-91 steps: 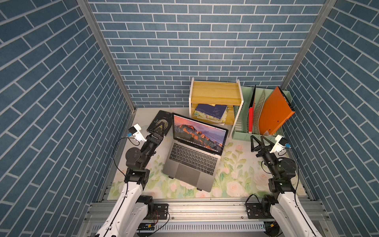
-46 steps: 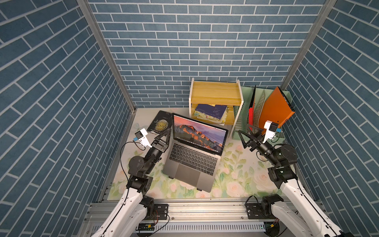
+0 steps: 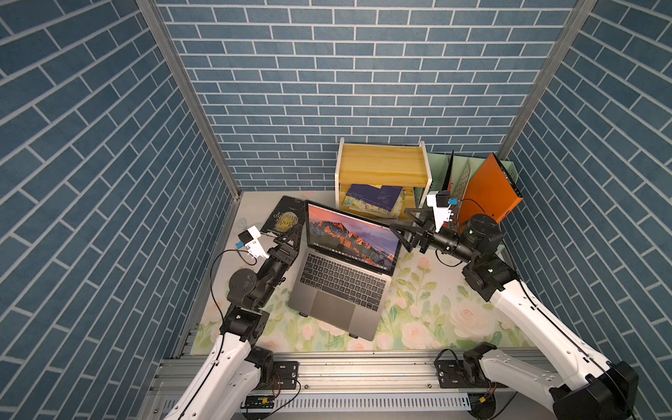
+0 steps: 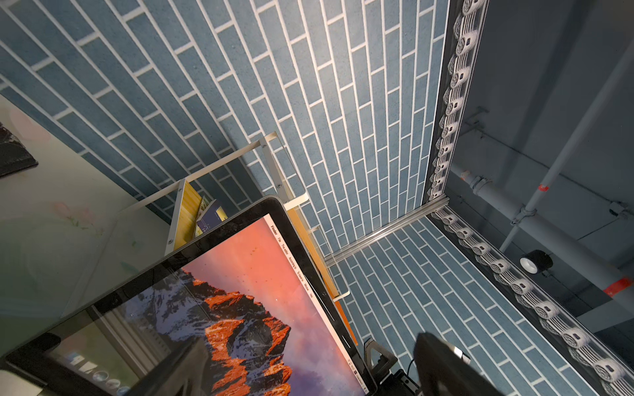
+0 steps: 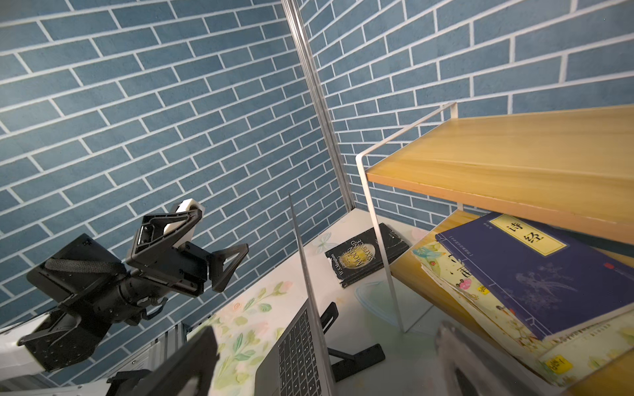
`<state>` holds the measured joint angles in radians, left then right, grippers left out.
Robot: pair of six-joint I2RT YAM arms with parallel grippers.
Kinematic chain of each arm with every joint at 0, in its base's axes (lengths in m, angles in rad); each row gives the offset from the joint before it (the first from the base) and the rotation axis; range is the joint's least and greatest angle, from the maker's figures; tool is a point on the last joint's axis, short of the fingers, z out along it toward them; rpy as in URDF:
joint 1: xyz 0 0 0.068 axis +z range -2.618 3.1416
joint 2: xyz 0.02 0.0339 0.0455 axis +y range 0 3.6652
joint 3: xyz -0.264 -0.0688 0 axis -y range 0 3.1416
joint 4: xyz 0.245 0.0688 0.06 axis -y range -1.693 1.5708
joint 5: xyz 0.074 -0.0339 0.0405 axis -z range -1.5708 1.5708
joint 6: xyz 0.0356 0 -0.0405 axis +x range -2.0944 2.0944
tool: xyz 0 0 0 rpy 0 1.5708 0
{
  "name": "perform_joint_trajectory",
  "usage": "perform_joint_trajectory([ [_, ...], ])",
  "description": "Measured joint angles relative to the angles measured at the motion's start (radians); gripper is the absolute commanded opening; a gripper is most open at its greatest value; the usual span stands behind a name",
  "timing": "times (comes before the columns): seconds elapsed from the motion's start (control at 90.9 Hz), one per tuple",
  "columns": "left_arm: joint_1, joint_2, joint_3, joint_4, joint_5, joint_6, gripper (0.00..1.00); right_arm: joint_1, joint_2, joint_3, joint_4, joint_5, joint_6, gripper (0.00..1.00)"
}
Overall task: Close the laptop lid and set it aside
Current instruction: Close the lid of the laptop.
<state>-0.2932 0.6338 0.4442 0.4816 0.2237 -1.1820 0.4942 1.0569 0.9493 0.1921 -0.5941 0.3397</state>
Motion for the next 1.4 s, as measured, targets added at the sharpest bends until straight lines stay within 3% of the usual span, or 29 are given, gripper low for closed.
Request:
perform_joint_trajectory([
  [0.154,0.0,-0.01,0.001,-0.059,-0.011,0.019,0.99,0.019,0.027,0.062,-0.092,-0.001,-0.053,0.97],
  [0.737,0.0,0.087,0.017,-0.058,-0.019,0.028,0.99,0.024,0.137,0.263,-0.442,-0.028,-0.267,0.52],
  [1.397,0.0,0.042,0.009,-0.064,-0.045,0.028,0.98,0.084,0.171,0.312,-0.537,-0.061,-0.35,0.36],
])
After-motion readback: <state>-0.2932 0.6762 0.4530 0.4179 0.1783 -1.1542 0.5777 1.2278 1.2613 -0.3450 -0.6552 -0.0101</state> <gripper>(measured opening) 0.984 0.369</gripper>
